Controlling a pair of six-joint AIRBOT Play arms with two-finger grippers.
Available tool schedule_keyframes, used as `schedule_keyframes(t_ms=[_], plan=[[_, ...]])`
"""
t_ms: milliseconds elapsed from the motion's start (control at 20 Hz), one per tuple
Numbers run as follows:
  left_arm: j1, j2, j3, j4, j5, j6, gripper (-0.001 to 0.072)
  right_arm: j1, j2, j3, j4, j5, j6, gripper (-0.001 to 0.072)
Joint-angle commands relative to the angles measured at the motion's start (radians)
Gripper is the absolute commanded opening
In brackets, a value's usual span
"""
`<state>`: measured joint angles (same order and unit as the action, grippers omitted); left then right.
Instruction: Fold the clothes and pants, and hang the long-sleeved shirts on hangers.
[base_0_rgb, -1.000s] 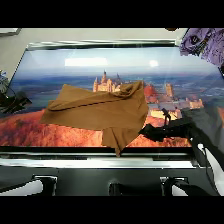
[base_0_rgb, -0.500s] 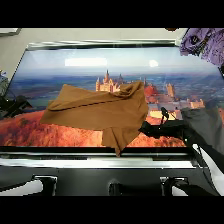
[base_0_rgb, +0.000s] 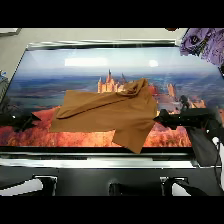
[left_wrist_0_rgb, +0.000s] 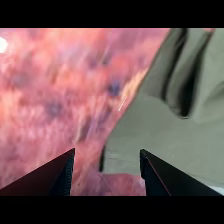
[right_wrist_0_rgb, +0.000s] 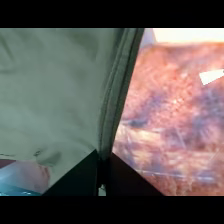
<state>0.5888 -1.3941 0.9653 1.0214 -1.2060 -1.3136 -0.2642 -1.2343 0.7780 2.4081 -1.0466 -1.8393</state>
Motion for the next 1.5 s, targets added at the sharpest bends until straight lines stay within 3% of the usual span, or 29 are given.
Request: schedule_keyframes(t_ms=[0,600,650,700,750,900,1050,1250,1450], plan=[[0.001,-0.002,-0.110,-0.047,0.004,0.076,0.0476,-0.038,0.003,0.039,-0.011,-0.063,0.026,0.0036],[-0.143,-0.059,-0.163,-0.063,0.039,0.076,0.0458,-0.038,0.003,0.039,-0.008,-0.097,0.027,0.0036],[-0.154,-0.071,-0.163,-0.062,0.054,0.068,0.0334,-0.038,0.003,0.039,-0.008,-0.108,0.027,0.0036],[-0.161,-0.078,-0.163,-0.070,0.064,0.067,0.0111,-0.038,0.003,0.039,-0.008,-0.130,0.026,0.0036],[-0.166,-0.079,-0.162,-0.095,0.076,0.076,0.0020,-0.038,0.003,0.039,-0.008,-0.161,0.025,0.0036],[-0.183,-0.062,-0.104,-0.163,0.071,0.081,0.0017,-0.037,0.015,0.041,0.042,-0.232,0.015,0.0036],[-0.229,0.007,0.072,-0.165,0.070,0.023,0.0016,-0.037,0.037,0.166,0.108,-0.222,0.005,0.0035],[-0.251,0.117,0.508,-0.133,0.070,-0.077,0.0016,-0.038,0.037,0.566,0.098,-0.216,0.068,0.0035],[-0.251,0.209,0.952,0.053,0.060,-0.224,0.0016,-0.038,0.039,1.015,0.066,-0.221,0.138,0.0035]])
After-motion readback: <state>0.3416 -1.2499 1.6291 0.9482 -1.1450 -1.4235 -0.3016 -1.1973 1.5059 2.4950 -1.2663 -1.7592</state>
